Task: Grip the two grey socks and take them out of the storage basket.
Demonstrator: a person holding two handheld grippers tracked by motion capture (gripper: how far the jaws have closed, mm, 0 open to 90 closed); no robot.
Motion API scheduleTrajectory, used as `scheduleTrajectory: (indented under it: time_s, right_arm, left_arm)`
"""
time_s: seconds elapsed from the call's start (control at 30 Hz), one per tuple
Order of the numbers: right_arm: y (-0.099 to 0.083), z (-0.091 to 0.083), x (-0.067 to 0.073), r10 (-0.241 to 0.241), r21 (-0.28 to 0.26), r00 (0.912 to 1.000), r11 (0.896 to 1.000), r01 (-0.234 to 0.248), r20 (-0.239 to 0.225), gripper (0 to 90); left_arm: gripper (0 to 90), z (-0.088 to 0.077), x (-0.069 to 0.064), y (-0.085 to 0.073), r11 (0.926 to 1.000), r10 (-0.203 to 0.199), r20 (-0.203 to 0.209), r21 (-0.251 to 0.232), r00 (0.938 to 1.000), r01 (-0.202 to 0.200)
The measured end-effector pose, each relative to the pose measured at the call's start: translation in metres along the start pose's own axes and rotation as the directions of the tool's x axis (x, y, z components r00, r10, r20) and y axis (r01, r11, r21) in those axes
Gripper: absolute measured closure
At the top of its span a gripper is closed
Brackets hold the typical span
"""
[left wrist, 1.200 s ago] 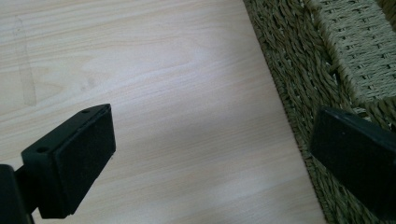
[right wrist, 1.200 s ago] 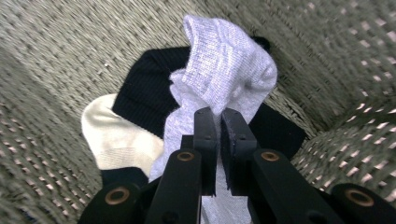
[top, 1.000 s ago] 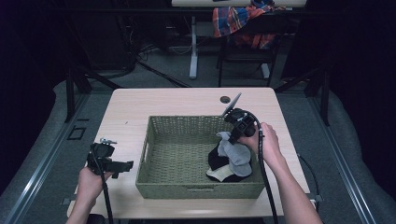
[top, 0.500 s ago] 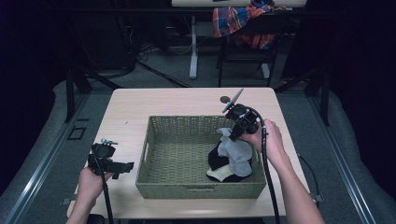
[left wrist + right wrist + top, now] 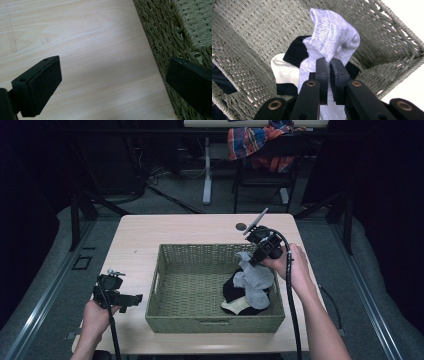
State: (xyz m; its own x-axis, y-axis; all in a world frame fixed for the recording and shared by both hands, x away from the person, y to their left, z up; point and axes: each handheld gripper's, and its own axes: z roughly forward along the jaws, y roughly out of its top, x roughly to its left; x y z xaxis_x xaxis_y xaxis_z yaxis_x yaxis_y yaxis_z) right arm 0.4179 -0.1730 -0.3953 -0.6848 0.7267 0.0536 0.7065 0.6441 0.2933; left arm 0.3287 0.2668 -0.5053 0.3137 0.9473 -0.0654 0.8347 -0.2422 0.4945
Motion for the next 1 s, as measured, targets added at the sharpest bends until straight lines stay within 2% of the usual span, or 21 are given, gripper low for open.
scheduleTrajectory:
  time_s: [0.13, 0.3, 0.57, 0.83, 0.9, 1.0]
  right_arm:
    - [-0.001, -0.005, -0.003, 0.001, 0.005, 1.0, 1.0, -0.001, -0.003, 85.7]
    - [-0.004, -0.009, -0.007, 0.018, -0.015, 0.9998, 1.0, -0.018, -0.005, 85.7]
    - [-0.007, -0.017, -0.01, 0.018, -0.019, 0.9998, 1.0, -0.018, 0.011, 85.7]
    - [-0.012, -0.026, -0.016, 0.05, -0.04, 0.9987, 0.998, -0.05, 0.008, 85.7]
    - [-0.014, -0.028, -0.018, 0.057, -0.036, 0.9979, 0.998, -0.056, 0.033, 85.8]
    - [-0.016, -0.03, -0.021, 0.061, -0.039, 0.9978, 0.997, -0.06, 0.026, 85.8]
  left_arm:
    - [0.8, 0.0, 0.0, 0.0, 1.0, -0.002, 0.001, -0.003, 1.0, 0.002]
    - [0.8, 0.0, 0.0, -0.001, 1.0, -0.004, 0.0, -0.003, 1.0, 0.004]
    - [0.8, 0.0, 0.001, -0.001, 1.0, -0.004, 0.0, -0.001, 1.0, 0.004]
    - [0.8, 0.0, 0.0, -0.001, 1.0, -0.004, -0.005, -0.005, 1.0, 0.004]
    - [0.8, 0.0, 0.001, -0.001, 1.0, -0.005, -0.006, 0.0, 1.0, 0.005]
    - [0.8, -0.001, 0.001, -0.001, 1.0, -0.006, -0.007, -0.003, 1.0, 0.006]
